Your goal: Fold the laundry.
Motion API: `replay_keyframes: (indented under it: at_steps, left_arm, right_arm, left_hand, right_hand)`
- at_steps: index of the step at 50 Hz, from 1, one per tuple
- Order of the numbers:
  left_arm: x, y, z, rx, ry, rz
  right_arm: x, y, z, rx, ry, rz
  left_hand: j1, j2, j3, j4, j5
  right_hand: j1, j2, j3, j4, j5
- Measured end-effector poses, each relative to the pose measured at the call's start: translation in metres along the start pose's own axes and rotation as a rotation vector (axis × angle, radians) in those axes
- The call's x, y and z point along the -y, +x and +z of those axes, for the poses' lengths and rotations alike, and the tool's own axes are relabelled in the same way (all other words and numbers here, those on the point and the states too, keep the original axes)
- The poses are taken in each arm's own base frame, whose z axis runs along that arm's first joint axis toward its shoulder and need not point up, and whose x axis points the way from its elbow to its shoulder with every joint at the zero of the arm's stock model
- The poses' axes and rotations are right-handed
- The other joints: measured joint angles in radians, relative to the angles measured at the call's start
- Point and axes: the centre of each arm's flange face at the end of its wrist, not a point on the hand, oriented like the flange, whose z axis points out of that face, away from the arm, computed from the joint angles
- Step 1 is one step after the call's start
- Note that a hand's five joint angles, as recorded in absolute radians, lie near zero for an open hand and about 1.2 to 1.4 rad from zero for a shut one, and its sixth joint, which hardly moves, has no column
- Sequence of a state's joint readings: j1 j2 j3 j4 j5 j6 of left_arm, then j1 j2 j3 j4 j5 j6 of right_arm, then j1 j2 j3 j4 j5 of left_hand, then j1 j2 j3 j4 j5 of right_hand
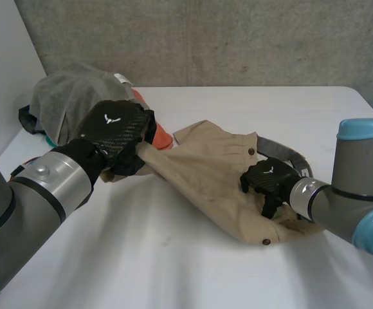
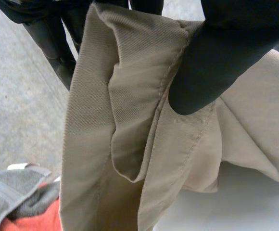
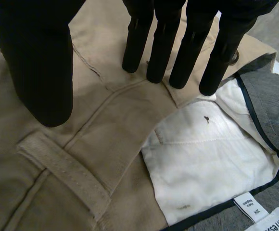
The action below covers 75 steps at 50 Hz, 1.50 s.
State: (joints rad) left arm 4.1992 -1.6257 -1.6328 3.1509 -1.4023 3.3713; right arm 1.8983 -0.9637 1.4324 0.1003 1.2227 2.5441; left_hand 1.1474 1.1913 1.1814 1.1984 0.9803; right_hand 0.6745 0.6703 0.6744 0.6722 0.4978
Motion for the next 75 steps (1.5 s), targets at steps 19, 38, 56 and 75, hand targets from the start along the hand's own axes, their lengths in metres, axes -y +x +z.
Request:
replay_keyframes:
  at_steps: [19, 38, 56, 75]
  left_arm:
    - [-0.002, -0.017, 0.001, 0.065, 0.003, 0.0]
    - [-0.076, -0.03, 0.058, 0.032, -0.229, 0.056]
    - [0.142, -0.081, 0.117, 0.336, 0.809, 0.095]
    - [-0.089, -0.01, 0.106, 0.027, 0.161, 0.042]
  right_arm:
    - [0.059, 0.048, -0.047, -0.186, 0.157, 0.051]
    - [0.066, 0.059, -0.088, -0.022, -0.19, -0.049]
    - [0.236, 0.157, -0.139, -0.796, 0.912, -0.096]
    - [0.024, 0.066, -0.039, -0.278, 0.198, 0.054]
  left_hand:
    - [0.0, 0.004, 0.004, 0.0, 0.0]
    - [0.0, 0.006, 0.007, 0.0, 0.0]
    - [0.0, 0.006, 0.008, 0.001, 0.01]
    - [0.0, 0.006, 0.008, 0.001, 0.01]
  right_hand:
    - [0.382, 0.483, 0.505, 0.522, 0.513]
    - [0.382, 0.483, 0.512, 0.523, 0.522]
    - [0.41, 0.492, 0.512, 0.523, 0.528]
    - [0.41, 0.492, 0.52, 0.523, 0.528]
